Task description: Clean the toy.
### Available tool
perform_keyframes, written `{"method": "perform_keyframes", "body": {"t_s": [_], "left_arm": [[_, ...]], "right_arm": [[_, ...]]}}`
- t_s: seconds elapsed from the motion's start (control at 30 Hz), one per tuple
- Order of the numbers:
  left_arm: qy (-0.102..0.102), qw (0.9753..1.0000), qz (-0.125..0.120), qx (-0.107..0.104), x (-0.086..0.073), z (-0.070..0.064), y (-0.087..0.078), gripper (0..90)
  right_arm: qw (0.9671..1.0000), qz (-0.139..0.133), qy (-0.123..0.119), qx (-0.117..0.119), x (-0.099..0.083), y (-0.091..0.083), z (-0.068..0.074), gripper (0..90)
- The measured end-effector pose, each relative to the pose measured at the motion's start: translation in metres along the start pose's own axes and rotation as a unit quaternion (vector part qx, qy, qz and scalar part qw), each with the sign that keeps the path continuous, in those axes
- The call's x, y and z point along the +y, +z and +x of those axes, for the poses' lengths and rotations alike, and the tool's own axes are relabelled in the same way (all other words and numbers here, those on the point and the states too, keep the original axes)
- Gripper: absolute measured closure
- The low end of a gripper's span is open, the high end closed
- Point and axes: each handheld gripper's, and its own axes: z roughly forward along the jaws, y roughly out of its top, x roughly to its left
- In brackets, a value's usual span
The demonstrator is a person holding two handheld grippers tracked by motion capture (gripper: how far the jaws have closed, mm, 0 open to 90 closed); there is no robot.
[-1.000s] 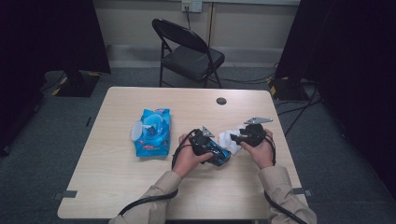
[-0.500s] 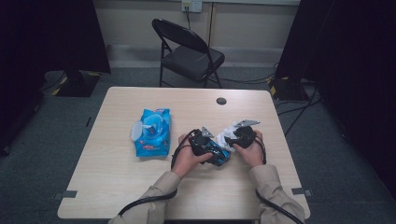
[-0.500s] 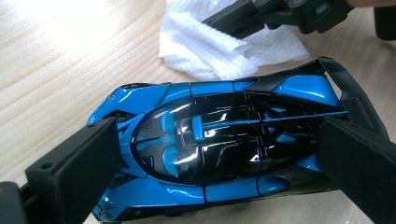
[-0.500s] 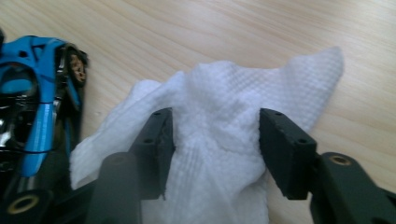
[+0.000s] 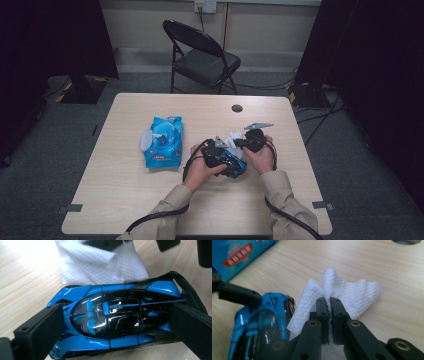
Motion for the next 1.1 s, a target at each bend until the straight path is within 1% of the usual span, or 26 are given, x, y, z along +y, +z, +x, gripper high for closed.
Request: {"method": "perform_keyframes", "body": {"t_s": [0.1,0.13,0.43,0.63,0.73,0.8,0.83,0.9,0.93,1.0,1.1], "left_arm": [[-0.003,1.0,0.0,0.0,0.0,0.0,0.0,0.0],[-0.003,1.0,0.001,-0.001,0.001,0.0,0.0,0.0],[-0.005,1.0,0.001,0.0,0.001,-0.001,0.001,0.0],[-0.002,1.0,0.001,0.0,0.0,0.0,0.0,0.0],[-0.004,1.0,0.001,0.0,0.001,0.0,0.0,0.0],[-0.005,1.0,0.001,-0.001,0.001,0.0,0.001,0.0],[-0.005,1.0,0.0,-0.001,0.001,0.0,0.001,0.0],[-0.004,1.0,0.001,0.0,0.001,0.0,0.0,0.0],[-0.004,1.0,0.001,0.0,0.001,0.0,0.0,0.0],[-0.003,1.0,0.002,0.001,0.001,0.0,0.0,0.0],[-0.005,1.0,0.0,0.001,0.001,-0.001,0.001,0.0]], "right_arm": [[0.9999,-0.008,0.001,0.007,0.006,-0.004,-0.001,87.0],[0.9999,-0.011,0.005,0.012,0.007,-0.006,-0.002,87.0],[0.9995,-0.025,0.012,0.017,0.008,-0.022,-0.004,87.1],[0.999,-0.036,0.011,0.023,0.016,-0.036,-0.003,87.1],[0.9985,-0.043,0.011,0.031,0.02,-0.042,-0.002,87.1],[0.9976,-0.05,0.018,0.045,0.023,-0.044,-0.001,87.1],[0.9975,-0.051,0.018,0.047,0.024,-0.045,0.0,87.0],[0.9969,-0.051,0.016,0.058,0.025,-0.043,0.003,87.0],[0.9971,-0.045,0.013,0.06,0.025,-0.04,0.005,87.0],[0.9971,-0.038,0.011,0.064,0.023,-0.033,0.008,87.0],[0.9976,-0.024,0.008,0.064,0.017,-0.019,0.011,86.9]]}}
